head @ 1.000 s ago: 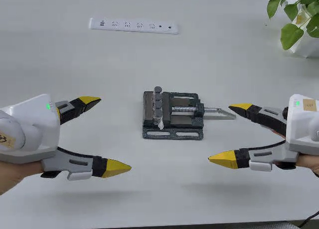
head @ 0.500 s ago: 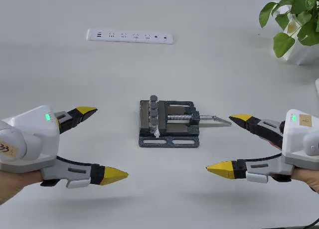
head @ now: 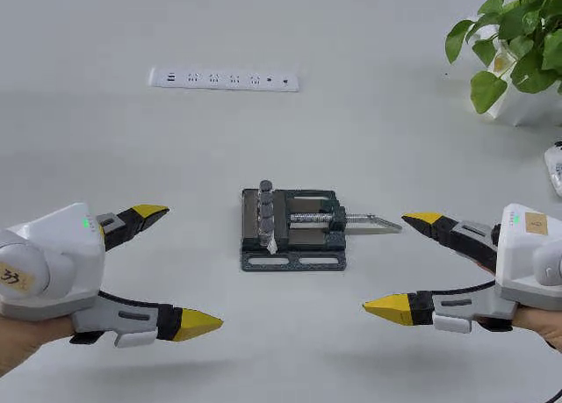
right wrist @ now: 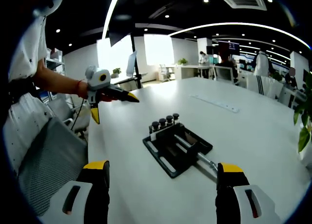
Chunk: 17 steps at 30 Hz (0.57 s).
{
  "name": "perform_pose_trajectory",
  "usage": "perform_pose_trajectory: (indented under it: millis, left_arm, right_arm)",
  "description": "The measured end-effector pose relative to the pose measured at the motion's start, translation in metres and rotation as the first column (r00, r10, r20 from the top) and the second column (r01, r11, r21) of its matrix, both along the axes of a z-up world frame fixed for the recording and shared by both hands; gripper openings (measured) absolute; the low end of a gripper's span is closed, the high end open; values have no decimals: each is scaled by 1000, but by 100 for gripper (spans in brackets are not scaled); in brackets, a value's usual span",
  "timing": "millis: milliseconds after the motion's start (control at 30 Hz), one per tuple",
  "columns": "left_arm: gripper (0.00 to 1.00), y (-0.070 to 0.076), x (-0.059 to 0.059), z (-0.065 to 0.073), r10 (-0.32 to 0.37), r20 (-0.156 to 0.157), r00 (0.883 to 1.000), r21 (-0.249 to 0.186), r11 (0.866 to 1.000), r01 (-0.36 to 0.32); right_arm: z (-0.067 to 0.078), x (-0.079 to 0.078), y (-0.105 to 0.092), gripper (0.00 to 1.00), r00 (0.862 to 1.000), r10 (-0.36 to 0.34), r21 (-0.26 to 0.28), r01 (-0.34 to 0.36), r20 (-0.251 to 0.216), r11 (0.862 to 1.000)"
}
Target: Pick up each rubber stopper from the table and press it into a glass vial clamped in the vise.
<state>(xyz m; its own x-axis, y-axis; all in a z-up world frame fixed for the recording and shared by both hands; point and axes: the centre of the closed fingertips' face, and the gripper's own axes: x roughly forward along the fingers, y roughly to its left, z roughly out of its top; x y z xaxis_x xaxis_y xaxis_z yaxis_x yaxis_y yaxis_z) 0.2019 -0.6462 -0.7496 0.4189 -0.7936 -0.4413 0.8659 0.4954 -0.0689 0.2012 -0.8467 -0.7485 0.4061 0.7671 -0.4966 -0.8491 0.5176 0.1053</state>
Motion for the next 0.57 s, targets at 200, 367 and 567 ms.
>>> perform_pose_trajectory:
  millis: [200, 367, 567]
  left_arm:
    - [99, 0, 0, -2, 1, 0, 1000, -2, 1000, -1]
    - [99, 1, 1, -4, -1, -2, 1000, -3, 1000, 1]
    - [99, -3, 0, 0, -4, -3, 1000, 0, 1000, 4]
  right_arm:
    - [1, -1, 0, 89, 1000, 0, -2, 0, -1, 1000]
    - [3, 0, -1, 89, 1000, -1, -1, 1, 5, 1000]
    - [3, 0, -2, 89, 1000, -1, -3, 1, 5, 1000]
